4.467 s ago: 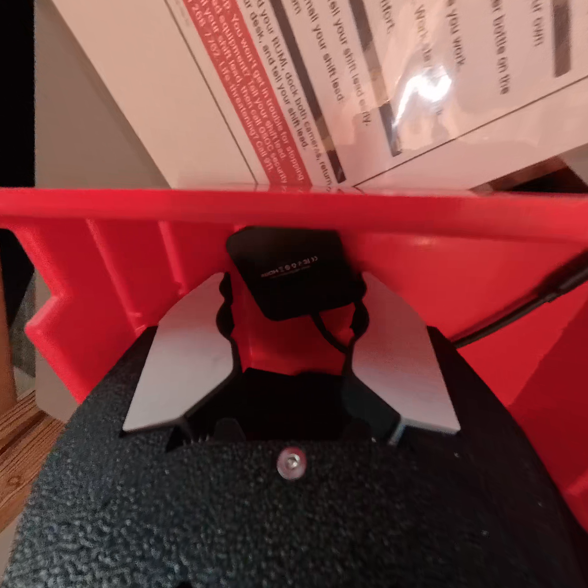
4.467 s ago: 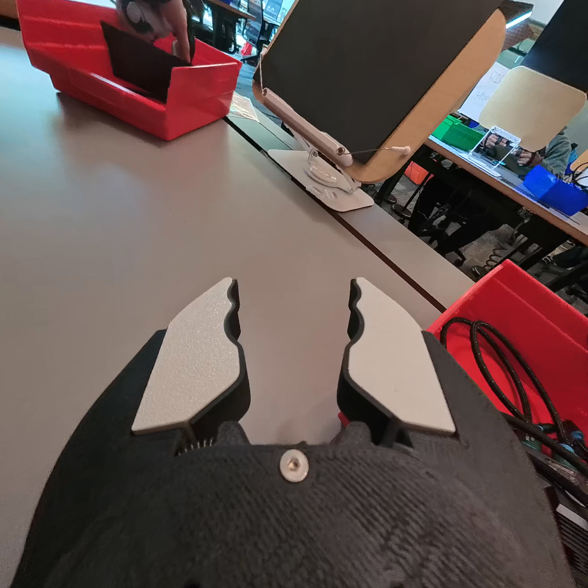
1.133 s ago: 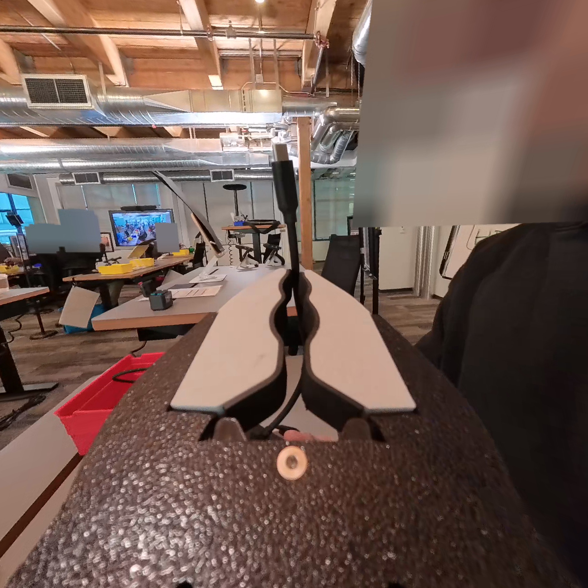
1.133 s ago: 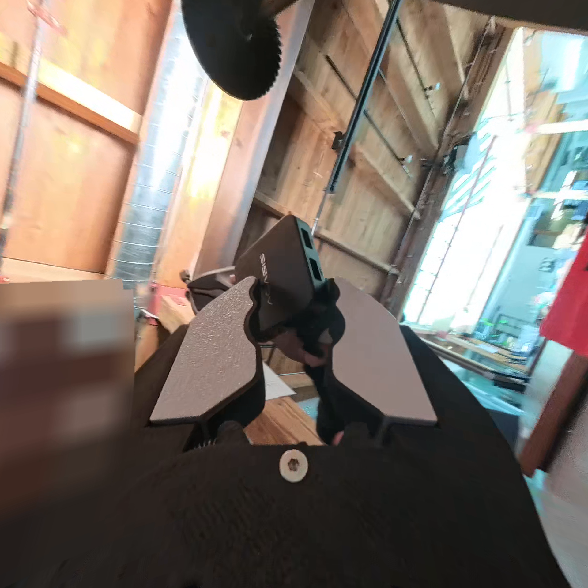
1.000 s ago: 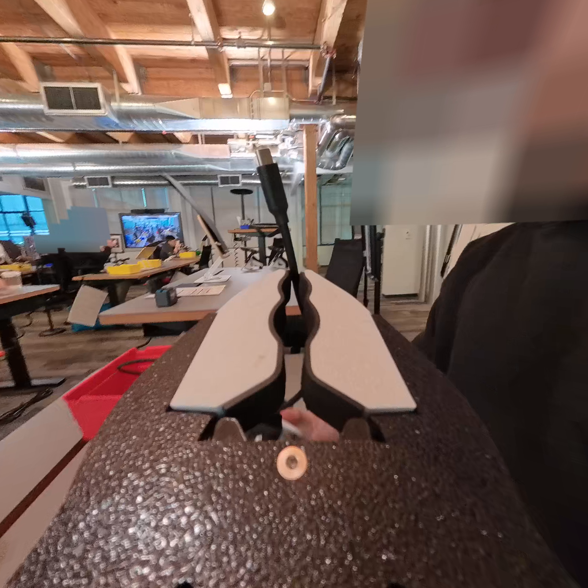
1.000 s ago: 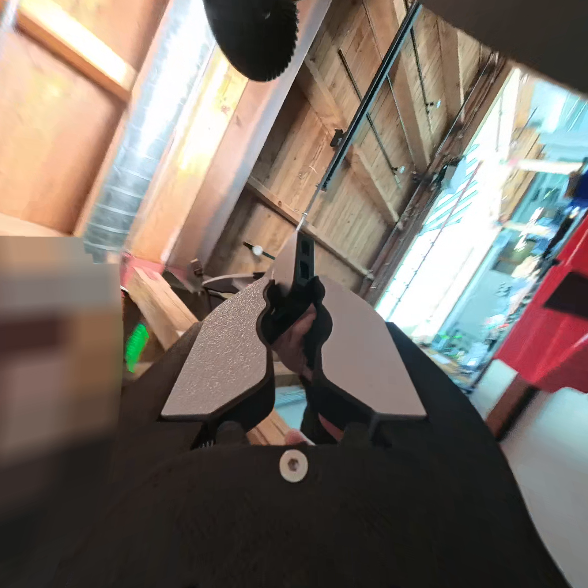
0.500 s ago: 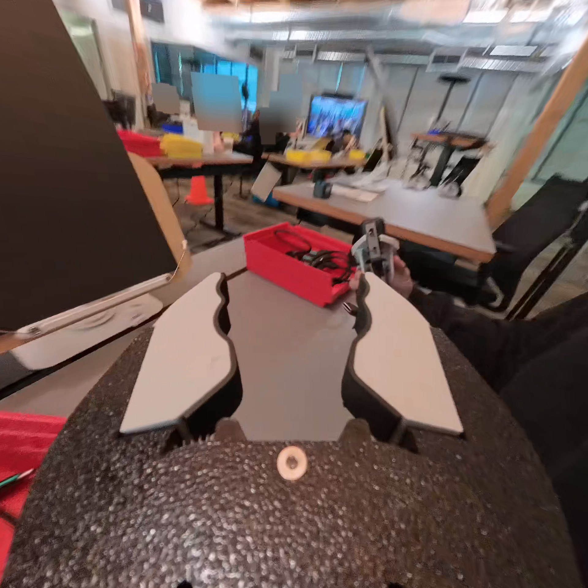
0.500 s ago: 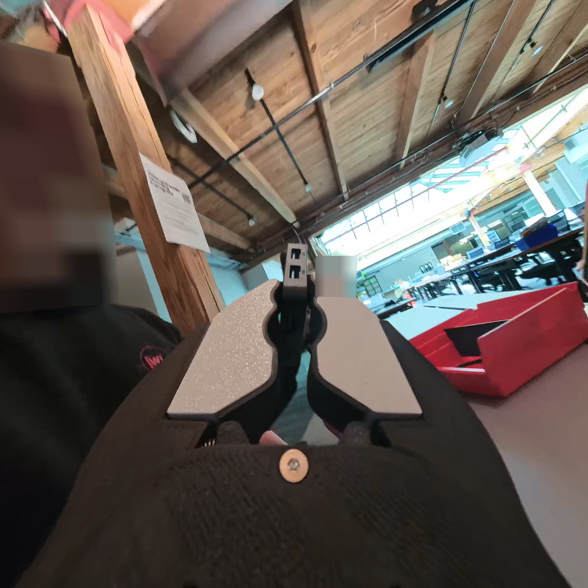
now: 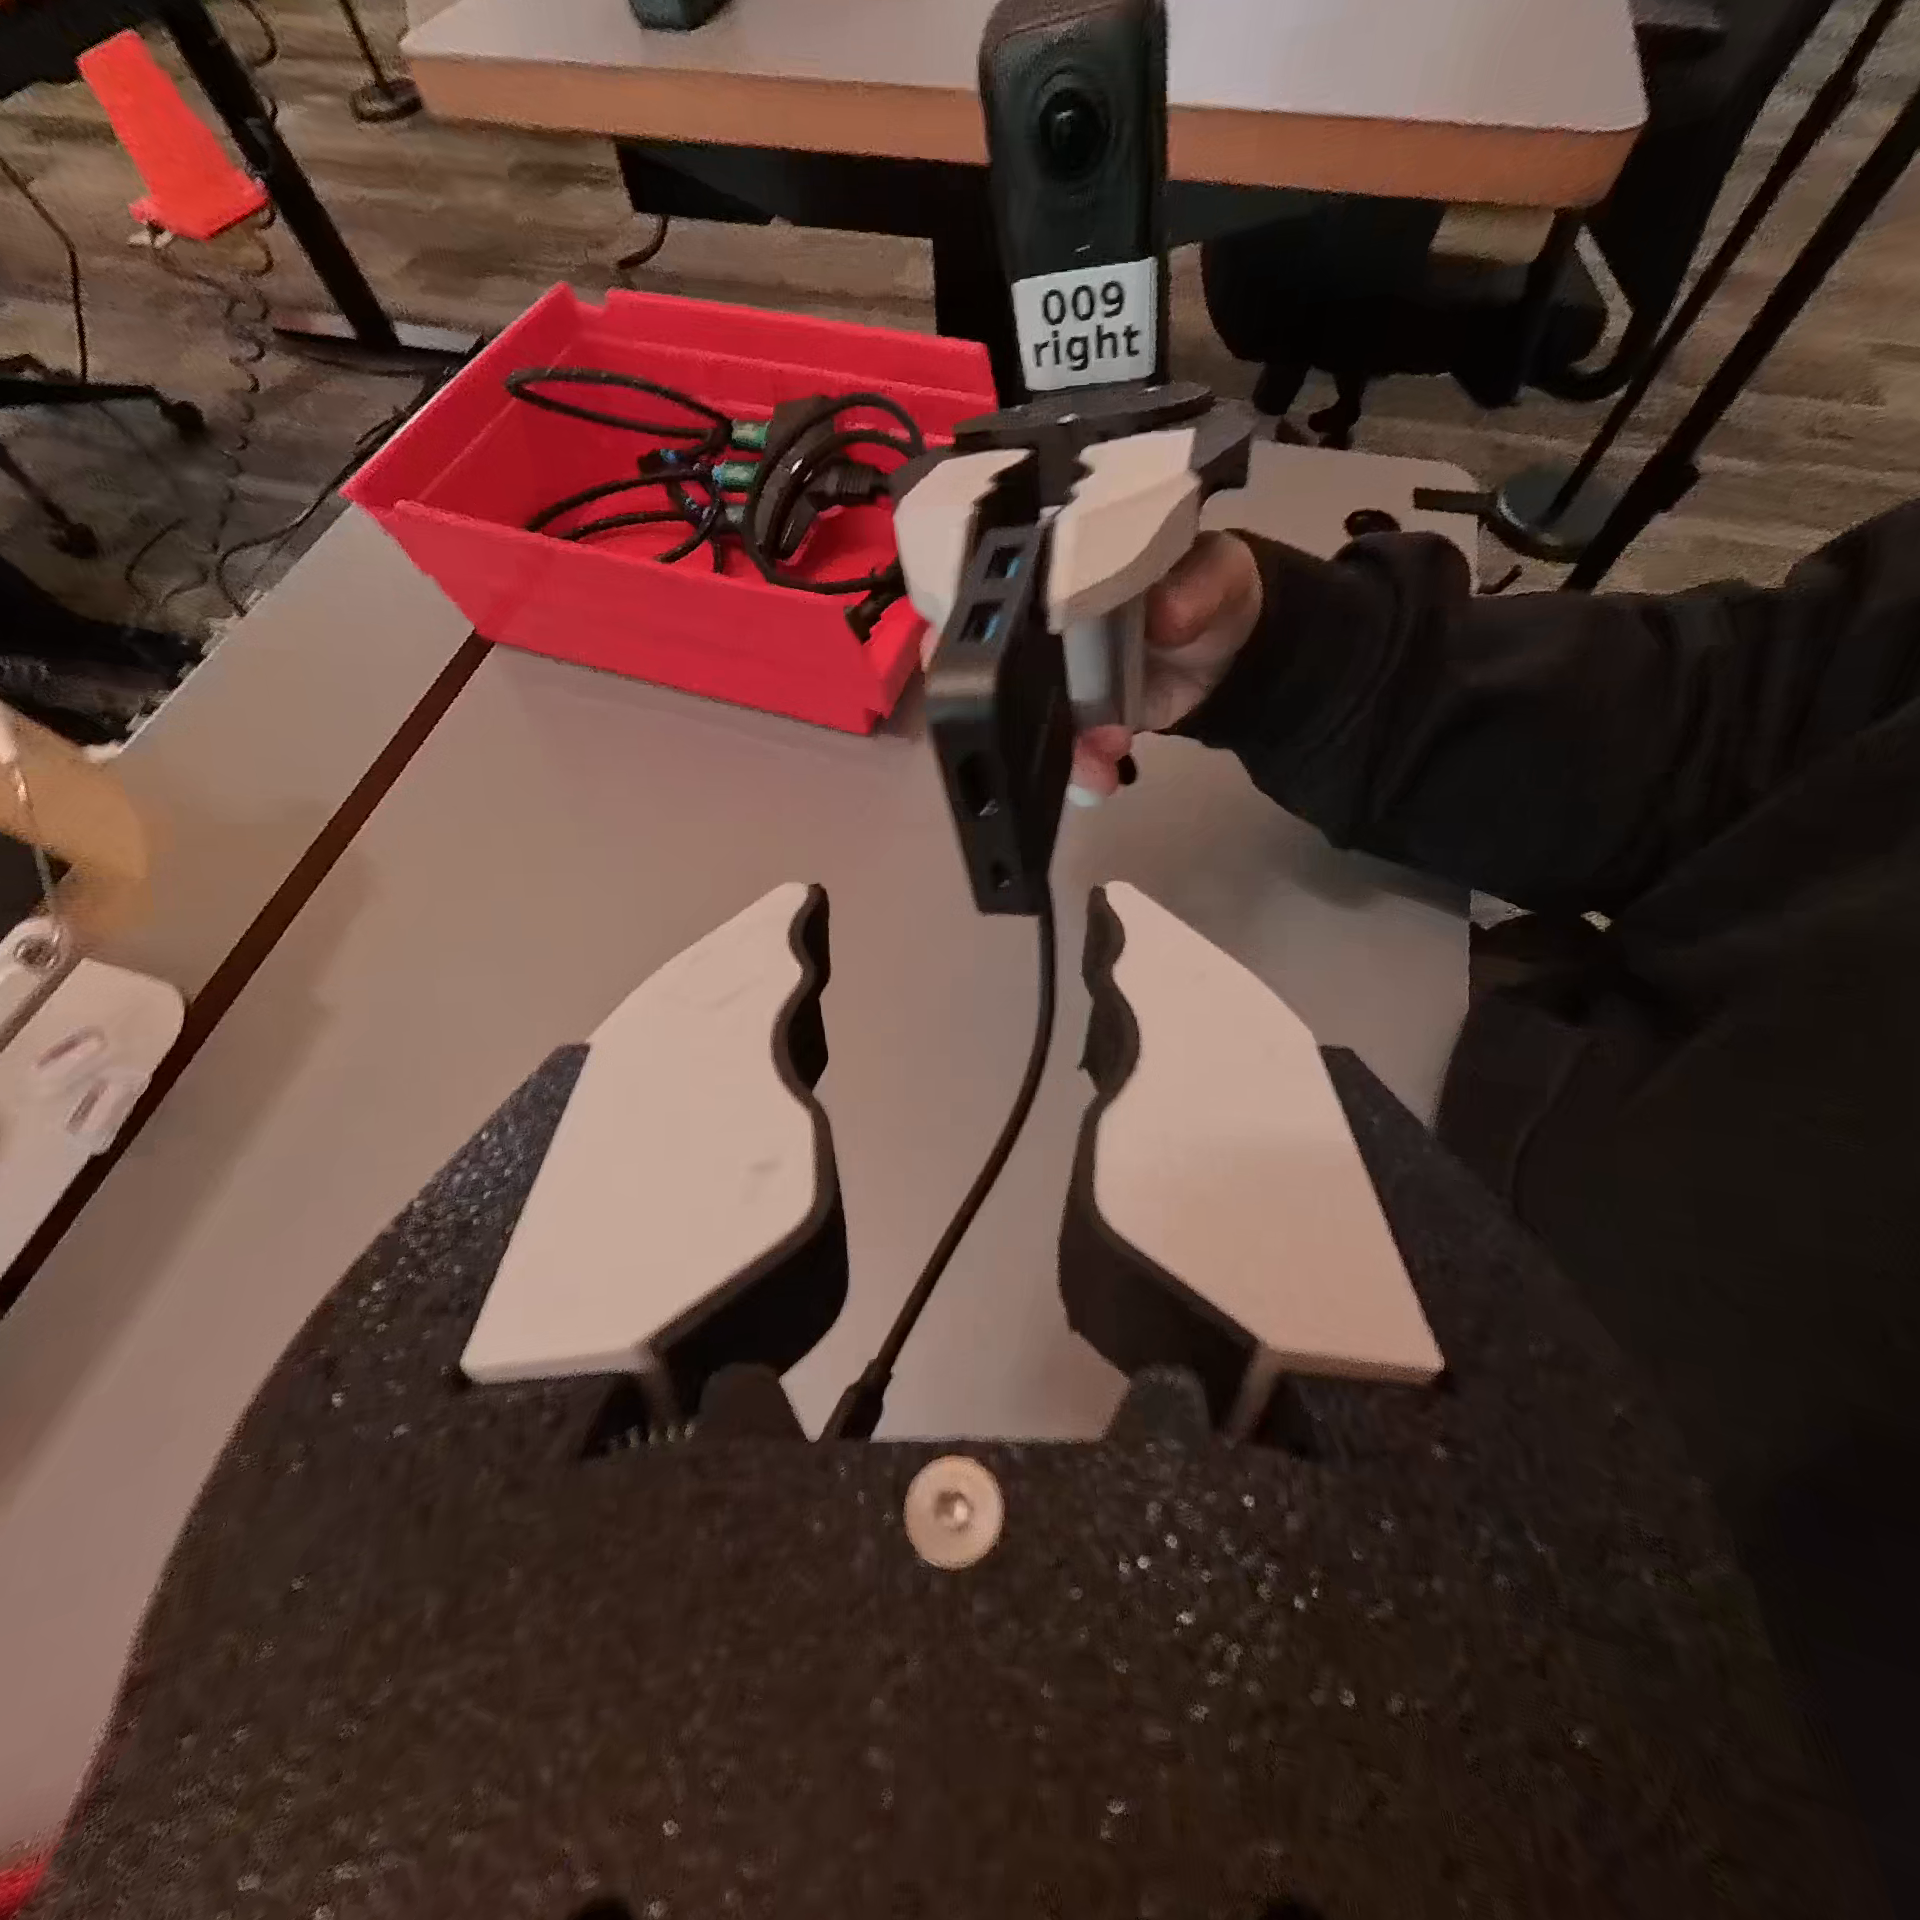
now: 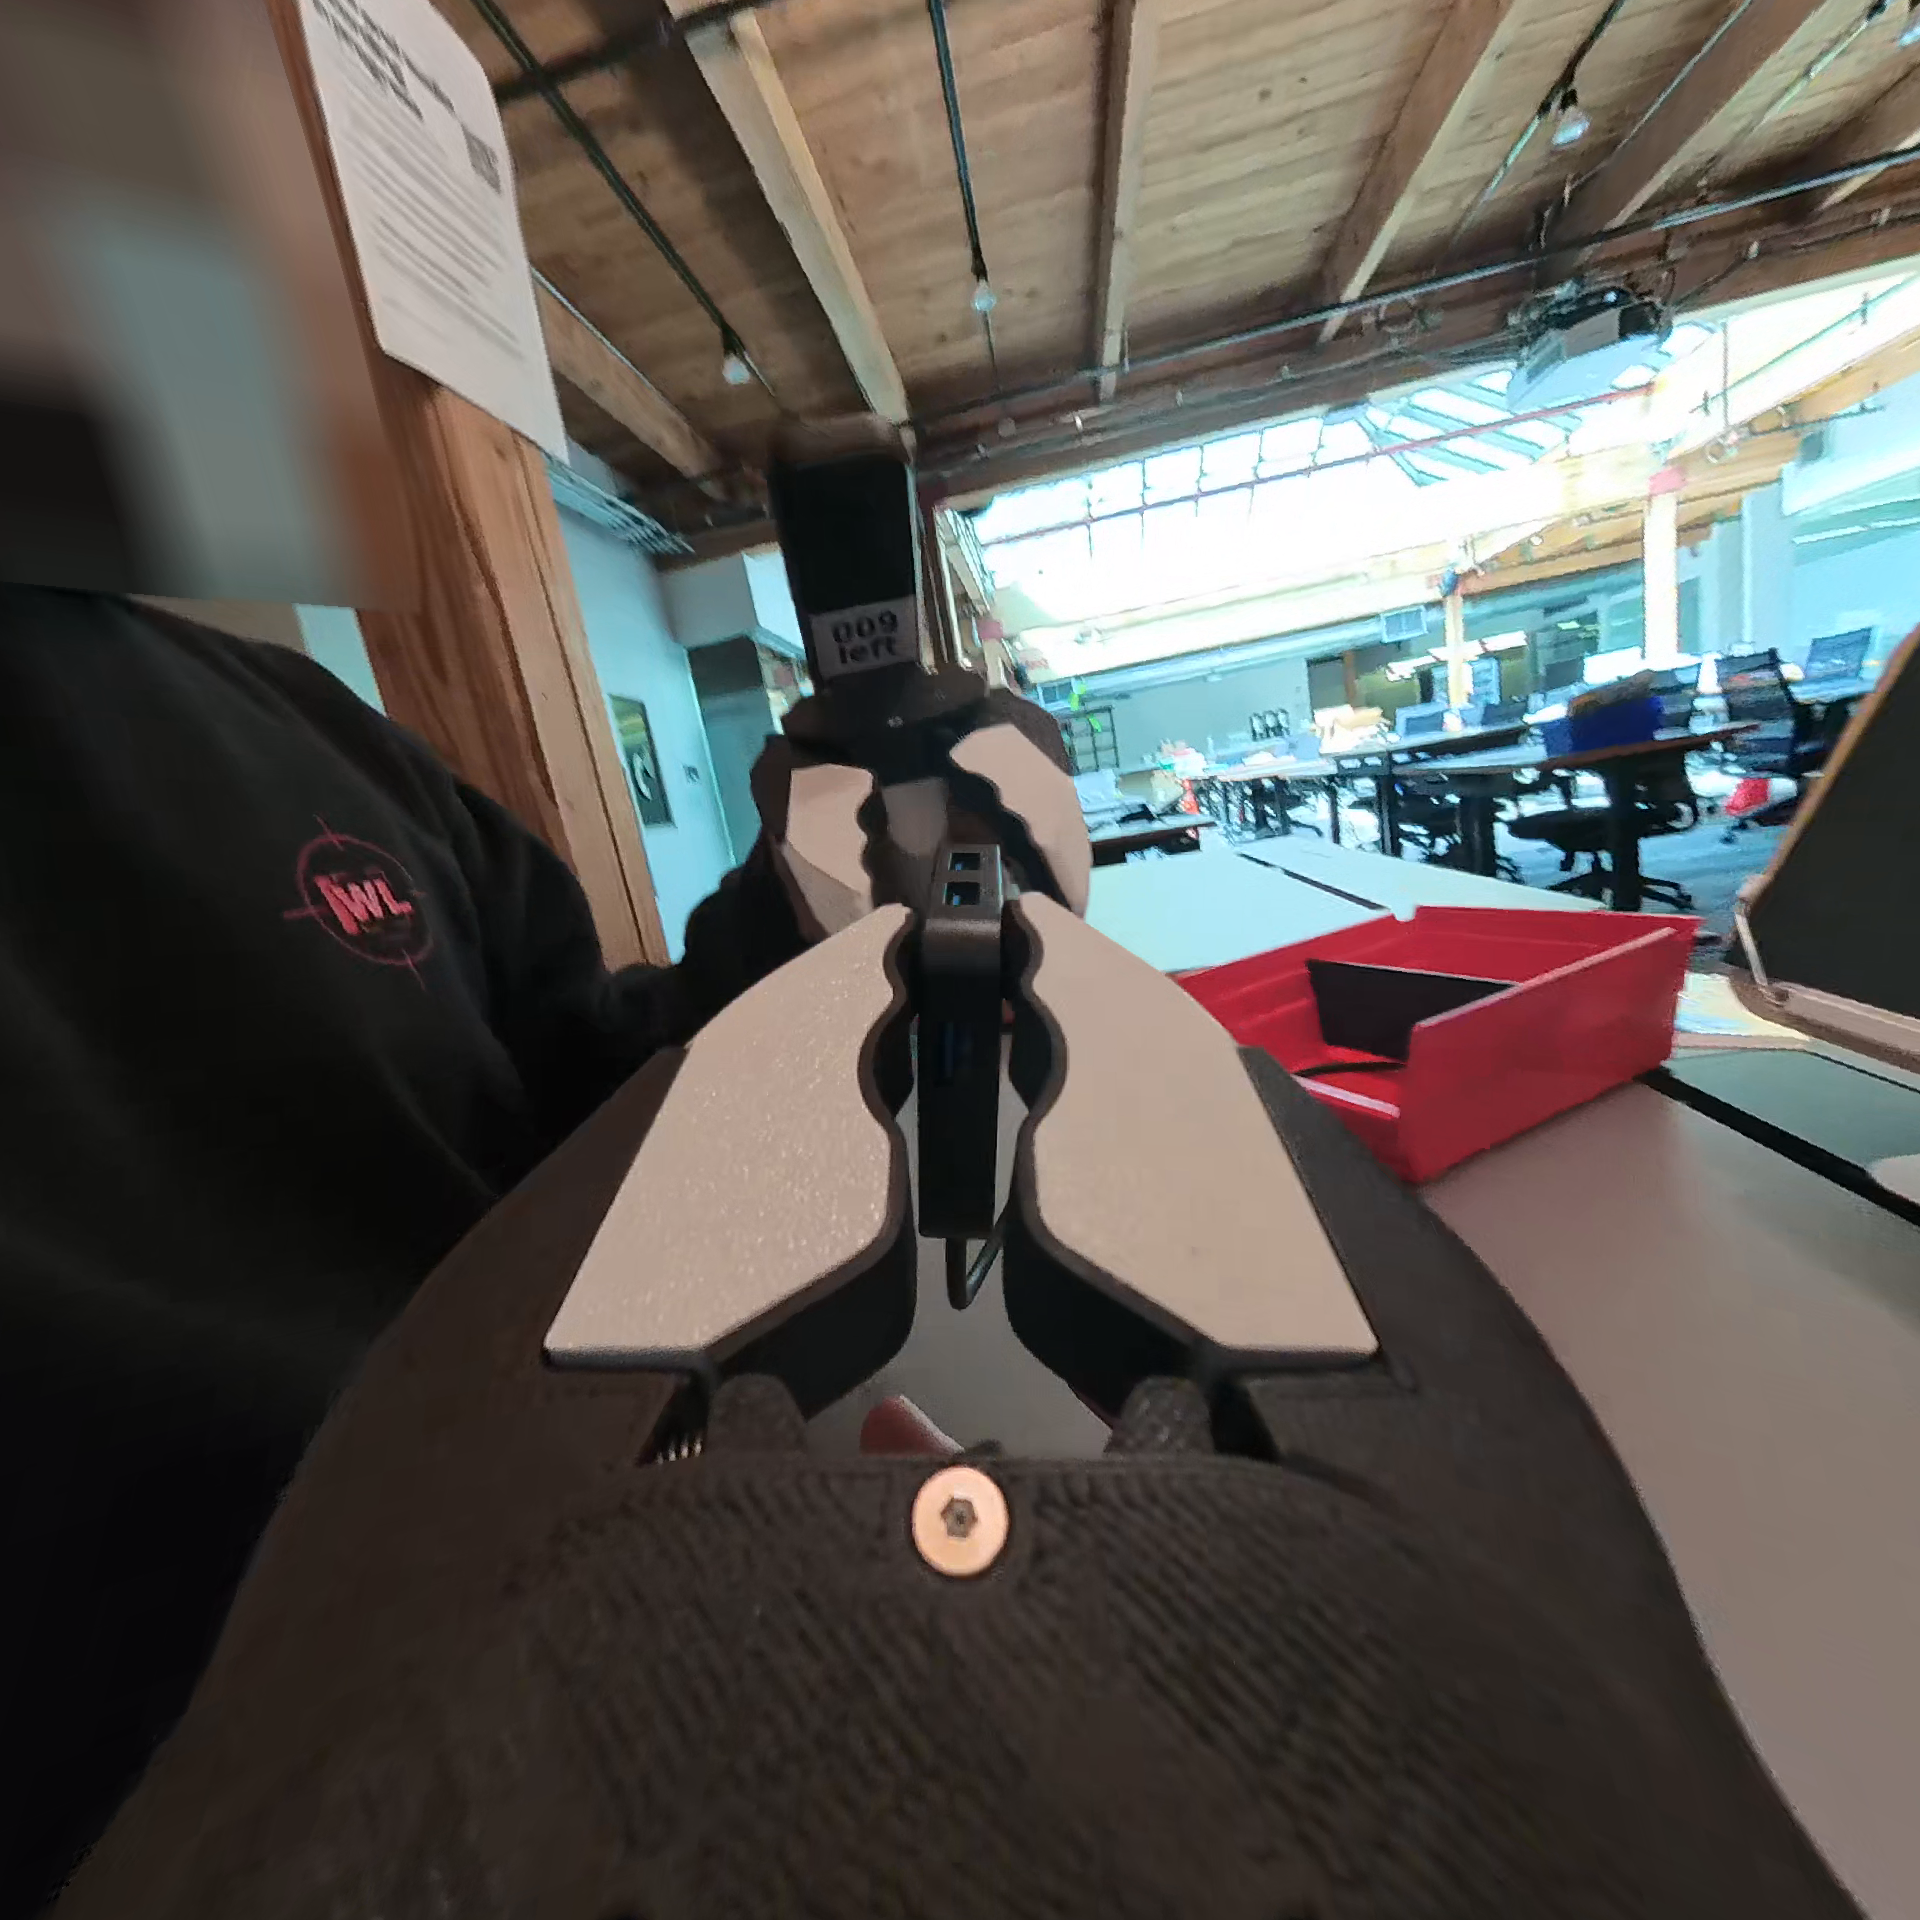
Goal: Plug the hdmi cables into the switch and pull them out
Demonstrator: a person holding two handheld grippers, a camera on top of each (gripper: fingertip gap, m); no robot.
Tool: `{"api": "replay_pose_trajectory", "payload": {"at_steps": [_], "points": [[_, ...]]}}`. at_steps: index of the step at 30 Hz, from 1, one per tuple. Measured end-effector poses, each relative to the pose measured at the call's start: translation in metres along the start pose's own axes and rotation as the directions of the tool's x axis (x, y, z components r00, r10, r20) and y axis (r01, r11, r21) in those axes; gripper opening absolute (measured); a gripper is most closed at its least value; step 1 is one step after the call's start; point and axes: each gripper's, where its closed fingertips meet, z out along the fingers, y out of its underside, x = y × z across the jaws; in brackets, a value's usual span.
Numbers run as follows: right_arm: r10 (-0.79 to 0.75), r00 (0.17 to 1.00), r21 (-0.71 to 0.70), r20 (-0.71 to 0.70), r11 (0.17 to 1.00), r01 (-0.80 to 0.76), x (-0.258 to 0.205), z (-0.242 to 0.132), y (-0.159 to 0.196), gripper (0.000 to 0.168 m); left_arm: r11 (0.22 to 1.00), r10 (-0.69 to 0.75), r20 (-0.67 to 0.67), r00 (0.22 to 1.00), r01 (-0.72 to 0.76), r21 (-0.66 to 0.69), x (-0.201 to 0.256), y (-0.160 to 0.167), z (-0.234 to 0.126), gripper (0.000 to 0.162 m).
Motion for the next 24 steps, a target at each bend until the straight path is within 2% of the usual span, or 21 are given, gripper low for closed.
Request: {"api": "replay_pose_trajectory", "payload": {"at_steps": [3,6,7,8,9,12,15,17,19,21,24], "points": [[-0.029,0.999,-0.023,0.015,0.999,0.030,-0.004,0.002,-0.001,0.015,0.998,0.016,-0.060,0.998,-0.013,0.063,0.009,-0.008,0.011,0.045],[-0.052,0.999,-0.039,0.014,0.998,0.052,-0.003,0.008,0.001,0.014,0.997,0.006,-0.113,0.994,0.003,0.080,0.012,-0.001,0.025,0.041],[-0.053,0.999,-0.044,0.014,0.998,0.053,-0.003,0.010,0.002,0.014,0.996,-0.002,-0.120,0.993,0.013,0.091,0.012,0.001,0.028,0.033],[-0.053,0.998,-0.051,0.015,0.997,0.053,-0.002,0.011,0.004,0.015,0.994,-0.008,-0.123,0.992,0.021,0.105,0.010,0.003,0.030,0.016],[-0.055,0.998,-0.047,0.022,0.997,0.056,-0.003,0.012,0.005,0.015,0.992,-0.013,-0.136,0.991,0.030,0.124,0.009,0.004,0.030,0.015],[-0.076,0.997,-0.054,0.000,0.996,0.076,0.003,0.012,0.008,0.015,0.972,-0.118,-0.223,0.968,0.159,0.175,0.008,0.006,0.030,0.014],[-0.145,0.989,-0.117,-0.021,0.983,0.142,0.006,0.011,0.018,0.018,0.940,-0.216,-0.329,0.919,0.287,0.185,0.009,0.012,0.029,0.014],[-0.246,0.968,-0.172,-0.048,0.957,0.235,0.008,0.010,0.022,0.026,0.902,-0.284,-0.395,0.874,0.383,0.201,0.008,0.012,0.026,0.014],[-0.377,0.924,-0.215,-0.063,0.909,0.356,0.009,0.007,0.023,0.043,0.837,-0.365,-0.465,0.806,0.503,0.215,0.003,0.009,0.021,0.014],[-0.501,0.861,-0.250,-0.090,0.848,0.468,0.013,0.005,0.024,0.055,0.755,-0.460,-0.520,0.719,0.626,0.198,-0.006,0.011,0.019,0.014],[-0.661,0.742,-0.262,-0.115,0.740,0.619,0.013,0.006,0.019,0.064,0.626,-0.550,-0.626,0.554,0.769,0.131,-0.013,0.017,0.019,0.014]]}}
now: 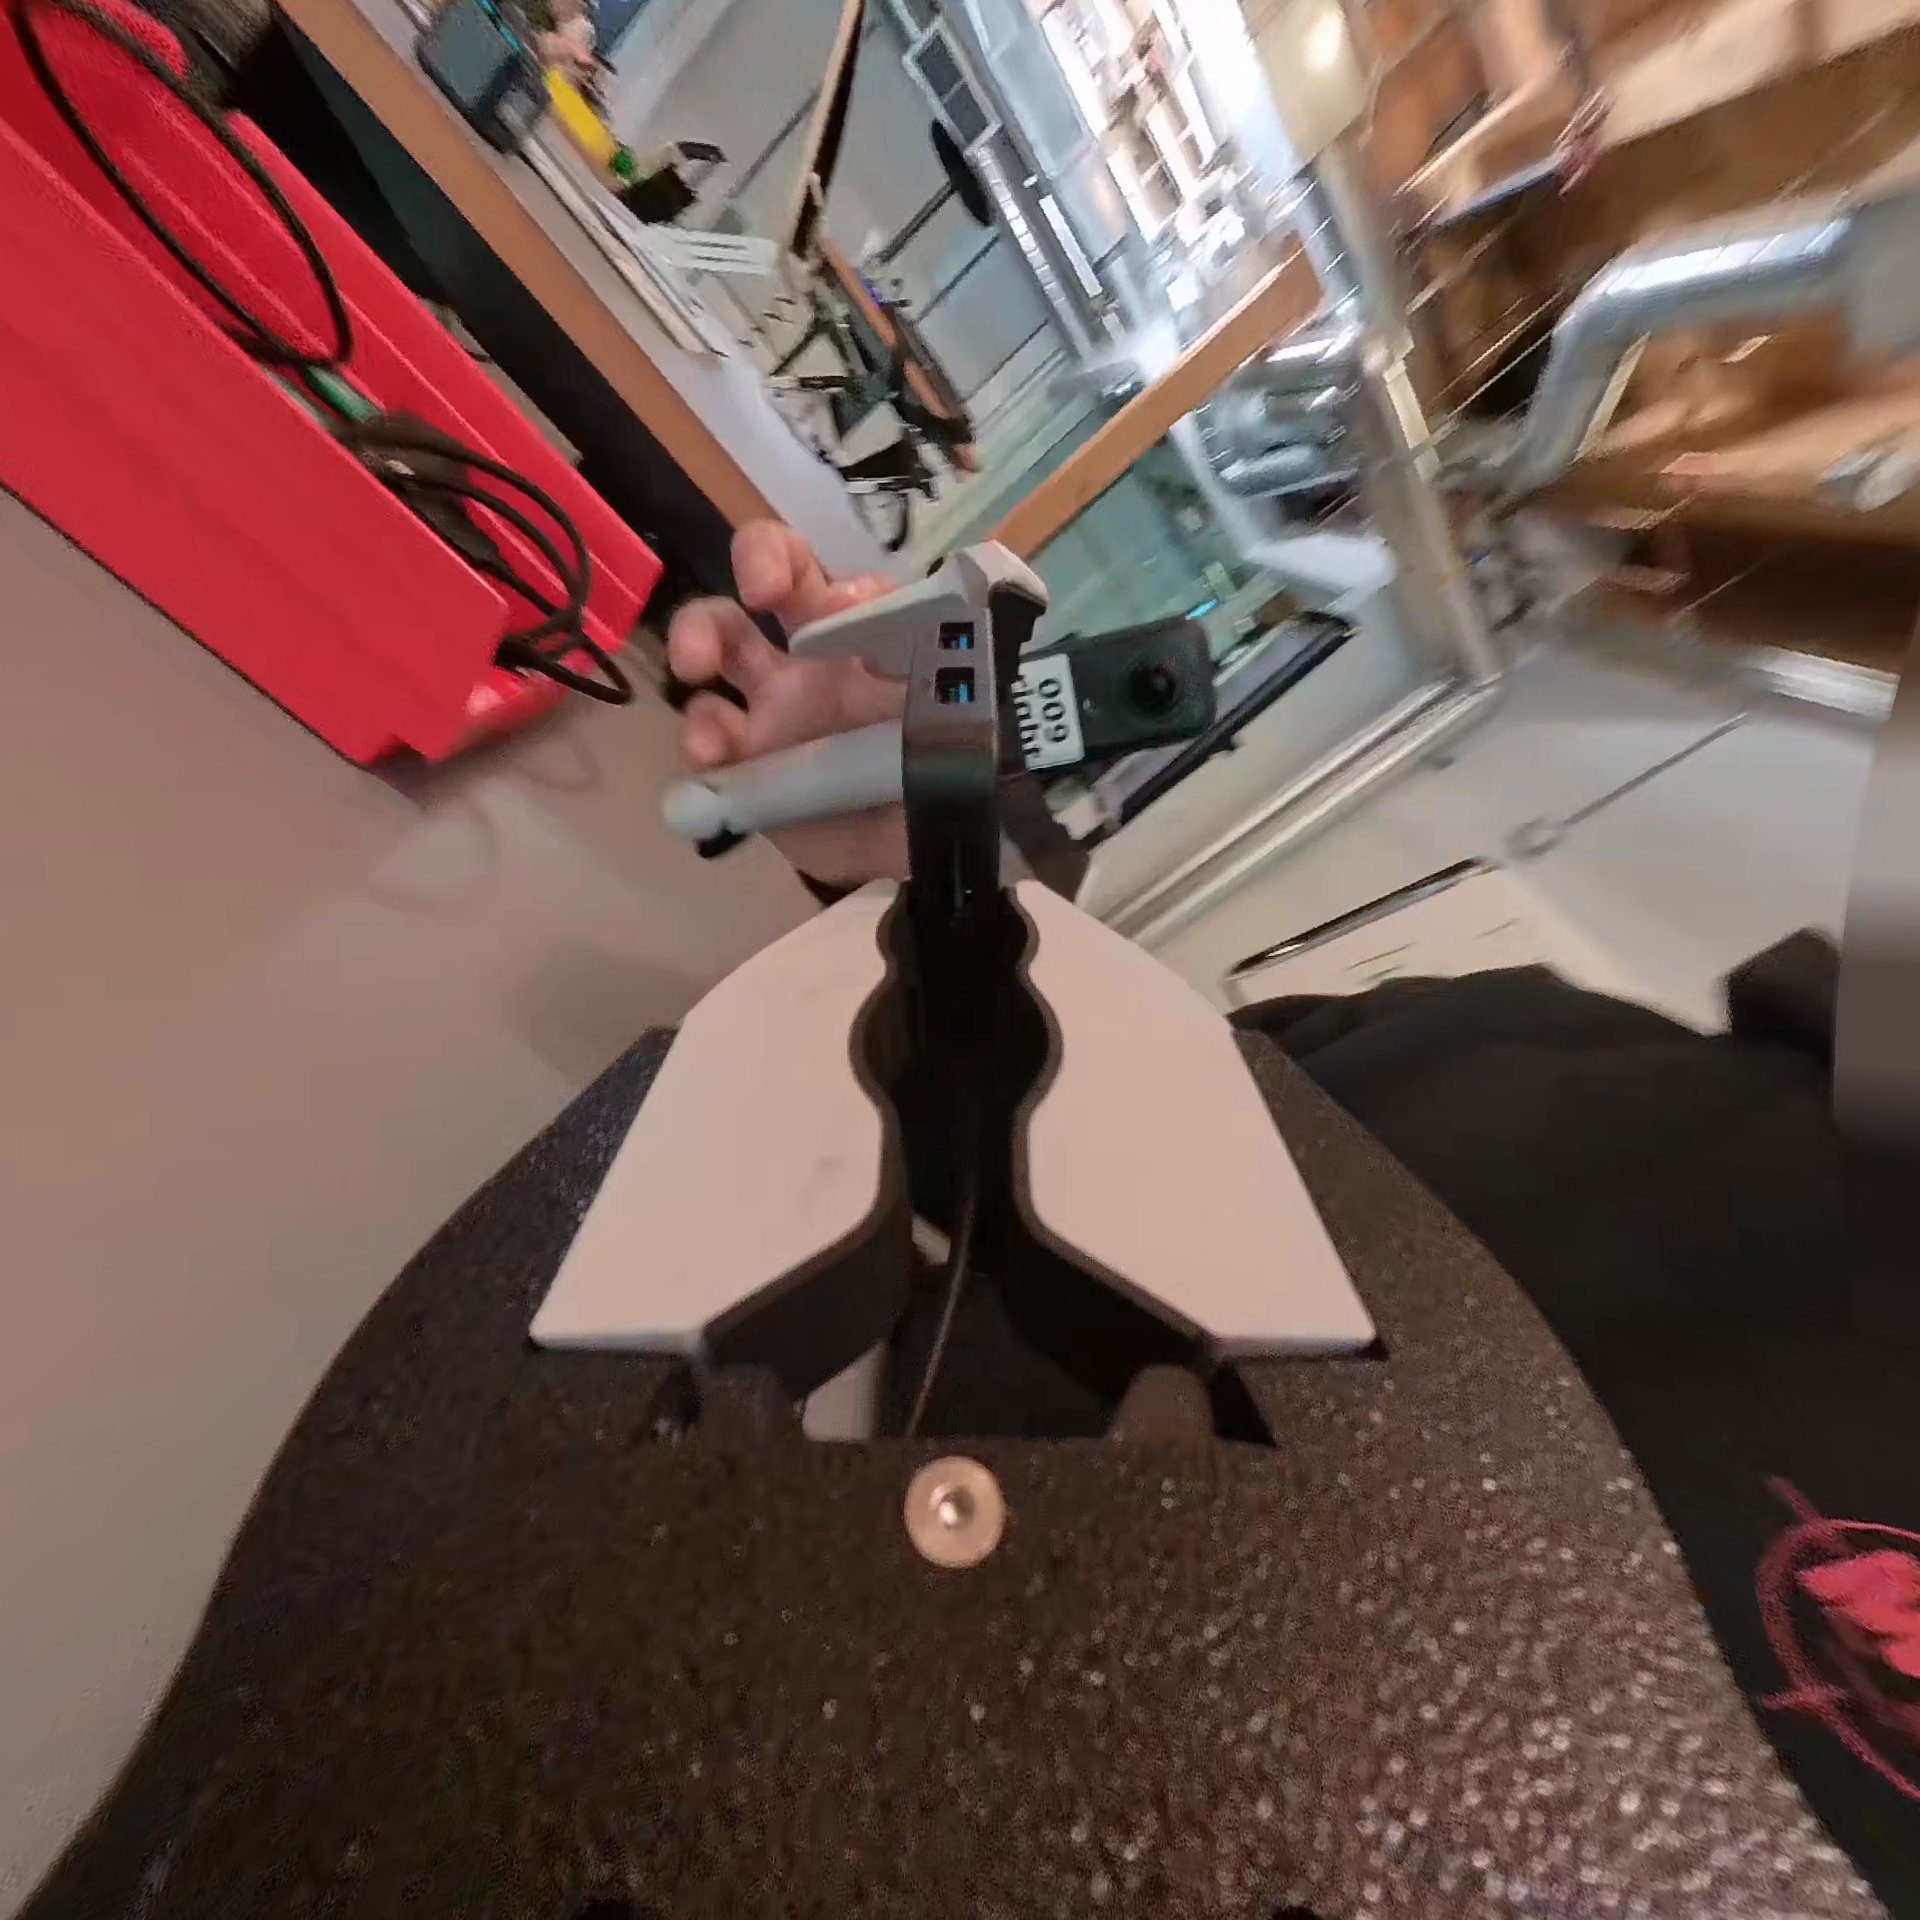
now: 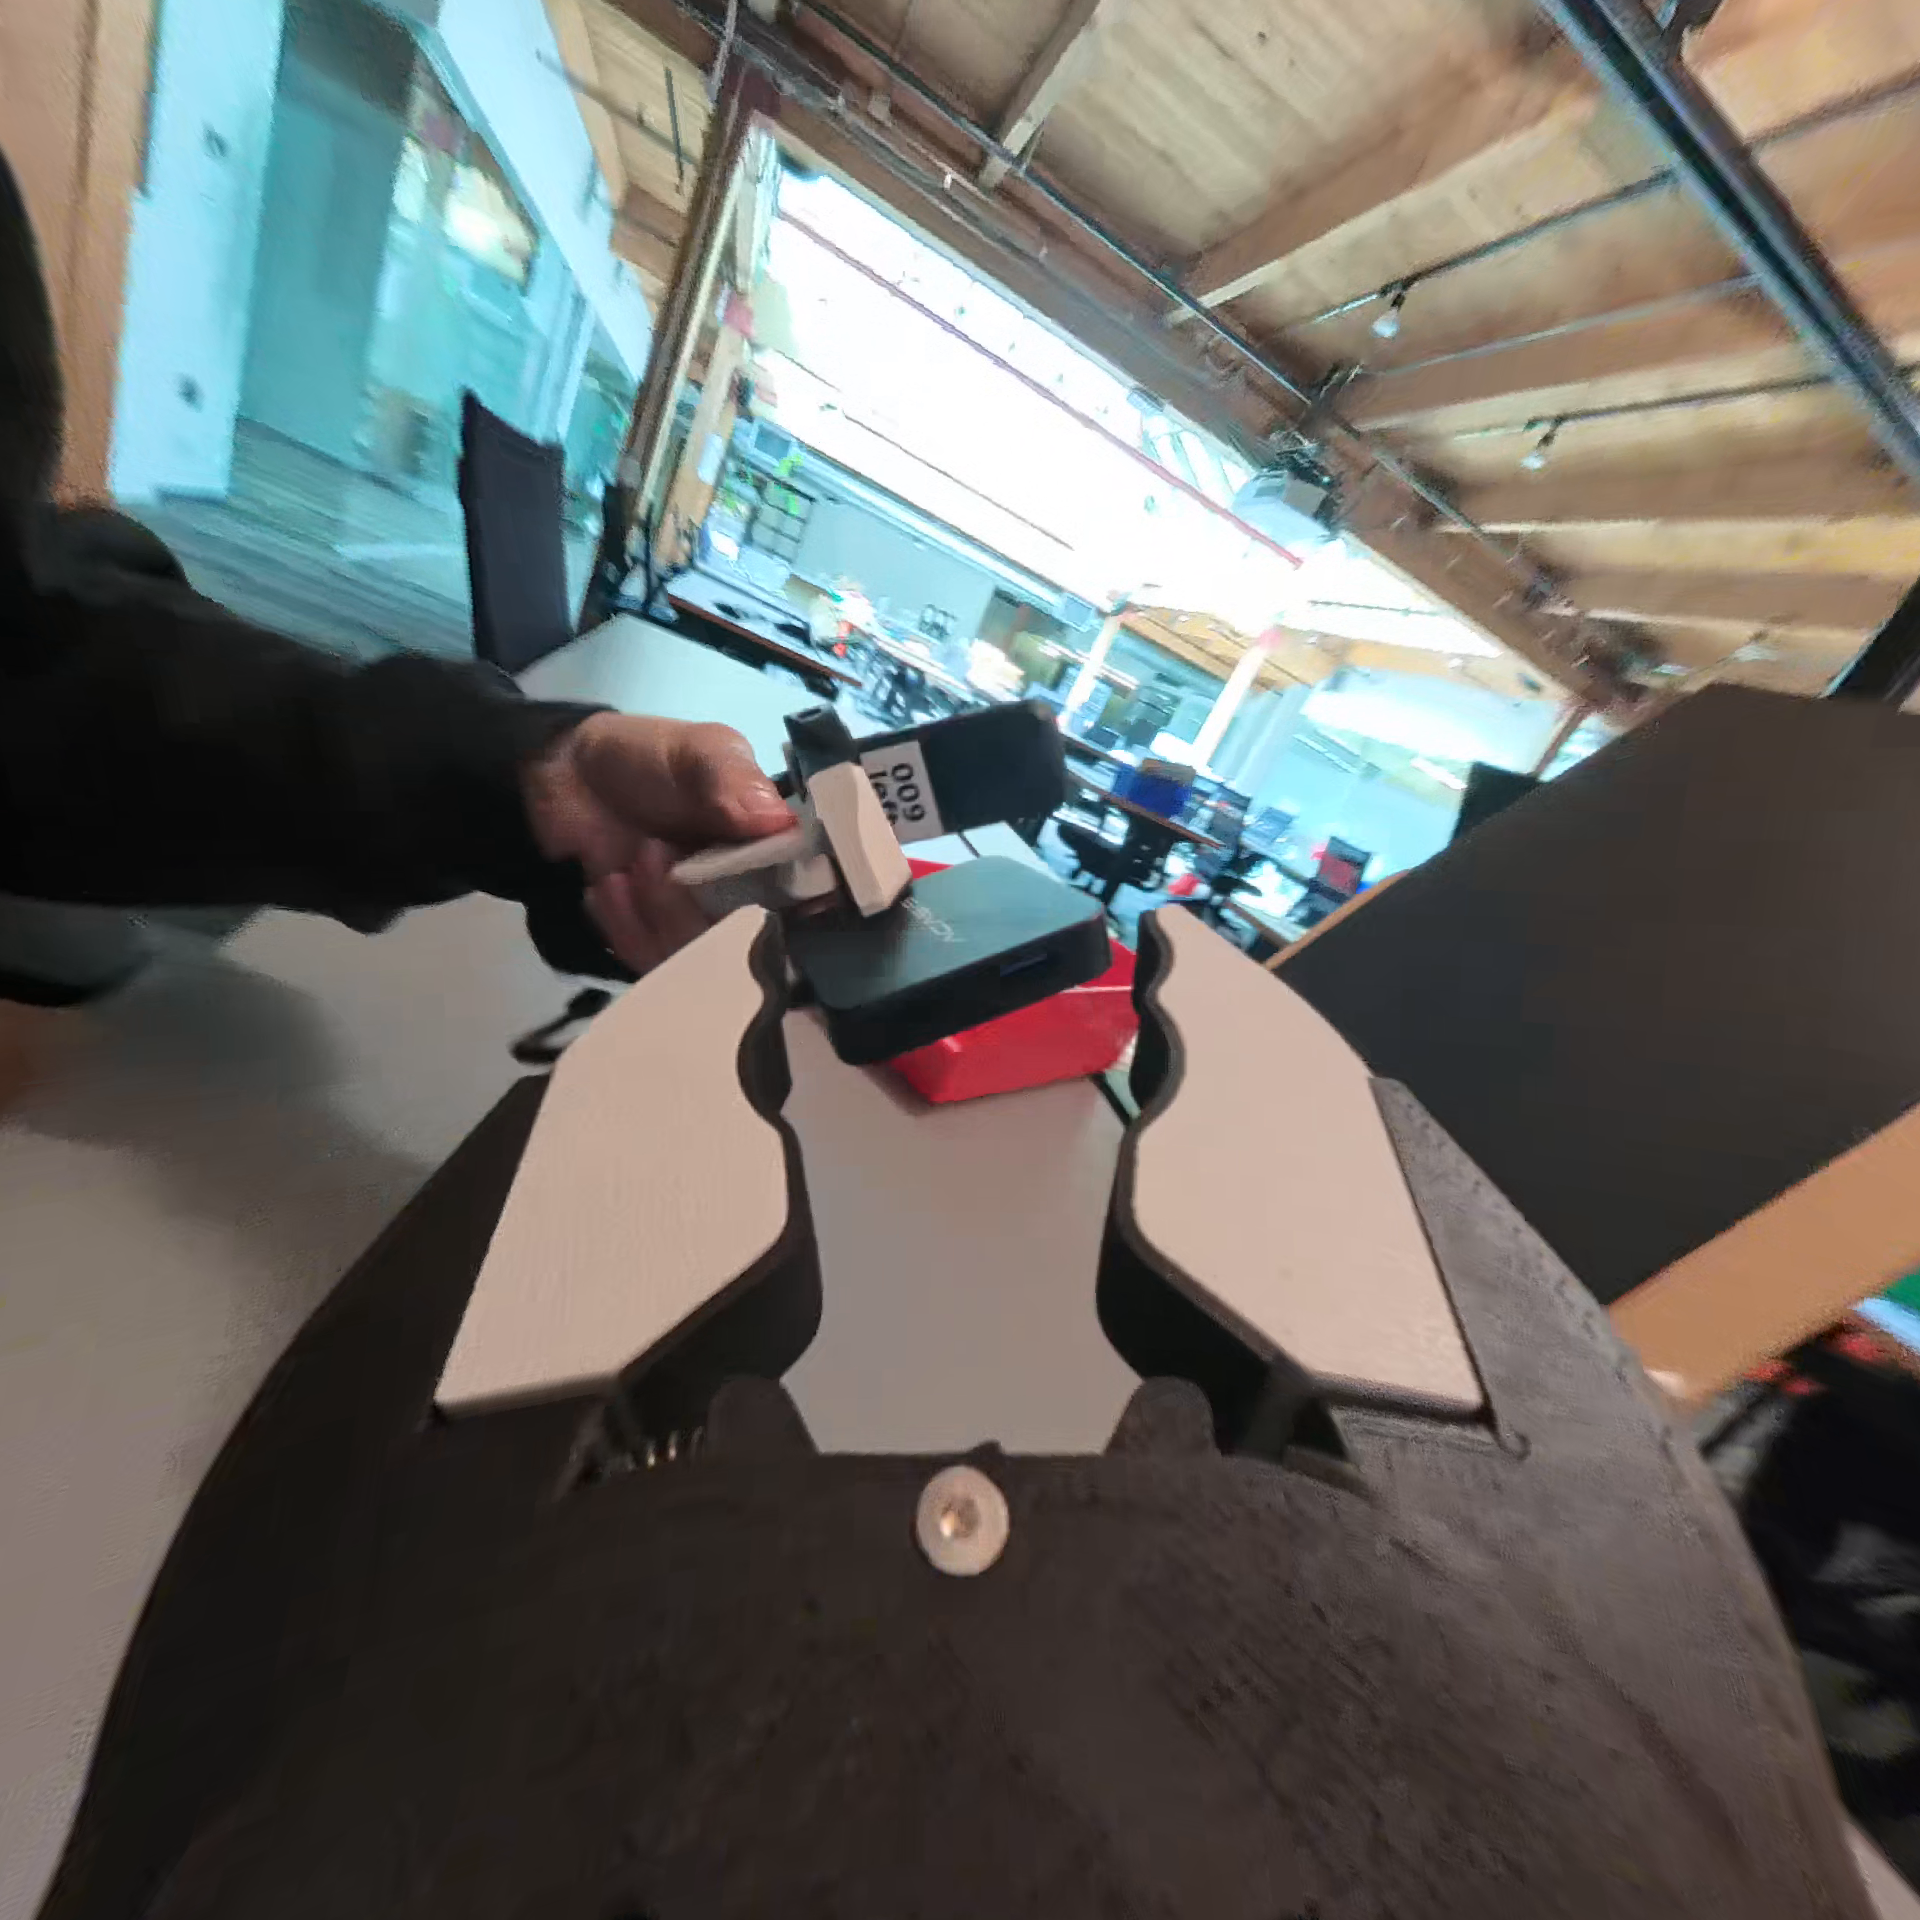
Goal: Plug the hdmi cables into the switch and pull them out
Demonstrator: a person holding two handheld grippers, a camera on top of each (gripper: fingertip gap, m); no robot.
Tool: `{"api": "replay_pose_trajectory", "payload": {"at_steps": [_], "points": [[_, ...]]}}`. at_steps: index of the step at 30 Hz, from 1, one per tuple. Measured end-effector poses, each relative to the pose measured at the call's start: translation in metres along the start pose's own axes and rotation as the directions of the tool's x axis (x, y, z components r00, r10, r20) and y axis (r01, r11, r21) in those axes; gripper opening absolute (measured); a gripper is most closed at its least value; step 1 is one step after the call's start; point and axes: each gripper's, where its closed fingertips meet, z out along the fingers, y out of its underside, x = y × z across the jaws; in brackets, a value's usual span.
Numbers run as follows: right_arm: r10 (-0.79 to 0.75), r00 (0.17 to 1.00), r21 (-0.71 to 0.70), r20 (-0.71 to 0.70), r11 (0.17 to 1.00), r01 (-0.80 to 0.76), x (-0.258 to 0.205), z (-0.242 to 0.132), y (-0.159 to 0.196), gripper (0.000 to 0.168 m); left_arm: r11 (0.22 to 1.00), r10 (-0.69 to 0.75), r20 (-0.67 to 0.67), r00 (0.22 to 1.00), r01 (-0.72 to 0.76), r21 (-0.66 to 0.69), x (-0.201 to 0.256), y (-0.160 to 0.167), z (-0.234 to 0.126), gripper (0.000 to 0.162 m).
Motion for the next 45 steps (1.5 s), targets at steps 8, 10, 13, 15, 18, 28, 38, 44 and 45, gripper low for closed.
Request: {"api": "replay_pose_trajectory", "payload": {"at_steps": [8,10,13,15,18,28,38,44,45], "points": [[-0.100,0.983,-0.133,0.155,0.984,0.121,-0.017,0.009,0.024,0.068,0.974,-0.225,-0.140,0.964,0.219,-0.057,-0.004,0.020,-0.001,0.014],[-0.060,0.979,-0.145,0.197,0.985,0.089,-0.021,0.009,0.028,0.066,0.972,-0.232,-0.144,0.962,0.224,-0.067,-0.003,0.020,-0.003,0.014],[-0.053,0.971,-0.155,0.232,0.984,0.090,-0.025,0.012,0.031,0.067,0.965,-0.254,-0.118,0.960,0.244,-0.091,-0.005,0.023,-0.003,0.014],[-0.049,0.969,-0.152,0.243,0.984,0.088,-0.025,0.014,0.032,0.069,0.960,-0.275,-0.115,0.955,0.264,-0.095,-0.006,0.024,-0.003,0.014],[-0.055,0.969,-0.160,0.239,0.983,0.095,-0.023,0.017,0.037,0.070,0.954,-0.295,-0.099,0.950,0.287,-0.090,-0.010,0.023,-0.002,0.014],[0.137,0.952,-0.180,0.273,0.980,-0.090,-0.021,0.023,0.051,0.070,0.926,-0.371,-0.082,0.925,0.362,-0.106,-0.021,0.025,-0.009,0.015],[0.149,0.932,-0.222,0.330,0.972,-0.077,-0.018,0.037,0.060,0.073,0.928,-0.362,-0.028,0.932,0.357,-0.106,-0.028,0.011,-0.017,0.014],[0.184,0.925,-0.201,0.331,0.972,-0.121,-0.006,0.045,0.058,0.073,0.950,-0.309,-0.011,0.951,0.308,-0.049,-0.028,-0.006,-0.019,0.015],[0.210,0.922,-0.188,0.325,0.970,-0.155,-0.002,0.046,0.058,0.073,0.955,-0.296,-0.011,0.955,0.295,-0.024,-0.030,-0.011,-0.019,0.016]]}}
